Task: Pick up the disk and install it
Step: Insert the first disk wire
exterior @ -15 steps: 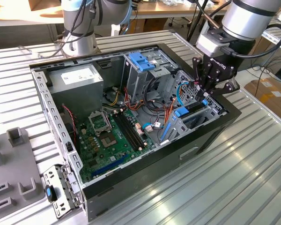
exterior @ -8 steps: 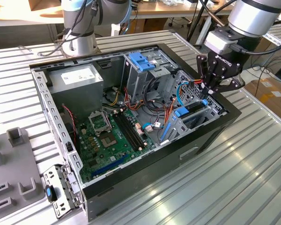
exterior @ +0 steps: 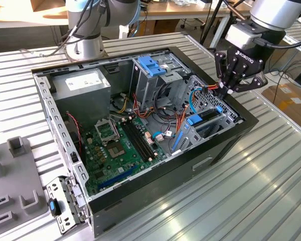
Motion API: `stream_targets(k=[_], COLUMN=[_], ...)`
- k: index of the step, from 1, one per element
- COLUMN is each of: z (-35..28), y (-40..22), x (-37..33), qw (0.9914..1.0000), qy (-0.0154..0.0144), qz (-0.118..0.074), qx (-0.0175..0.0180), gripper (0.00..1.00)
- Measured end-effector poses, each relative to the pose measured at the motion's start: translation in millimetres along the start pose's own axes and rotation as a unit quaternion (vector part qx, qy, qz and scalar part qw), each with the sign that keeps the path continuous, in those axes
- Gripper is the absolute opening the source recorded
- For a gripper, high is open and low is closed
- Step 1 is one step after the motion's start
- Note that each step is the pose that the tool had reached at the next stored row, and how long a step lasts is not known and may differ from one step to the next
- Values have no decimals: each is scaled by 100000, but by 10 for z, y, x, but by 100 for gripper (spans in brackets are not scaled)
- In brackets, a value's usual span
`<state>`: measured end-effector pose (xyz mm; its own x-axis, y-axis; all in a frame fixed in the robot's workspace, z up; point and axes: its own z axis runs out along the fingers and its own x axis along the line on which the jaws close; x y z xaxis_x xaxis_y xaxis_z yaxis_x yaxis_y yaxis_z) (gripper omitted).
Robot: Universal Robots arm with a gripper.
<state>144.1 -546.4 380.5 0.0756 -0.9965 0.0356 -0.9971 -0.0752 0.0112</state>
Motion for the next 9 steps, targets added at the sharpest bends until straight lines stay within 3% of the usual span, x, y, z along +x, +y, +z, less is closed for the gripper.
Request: stream_targets(k=[9], z=[-7], y=[-134], x=[-159], qw=[99998], qy=[11], qz=[-667], qx=[23], gripper=[11])
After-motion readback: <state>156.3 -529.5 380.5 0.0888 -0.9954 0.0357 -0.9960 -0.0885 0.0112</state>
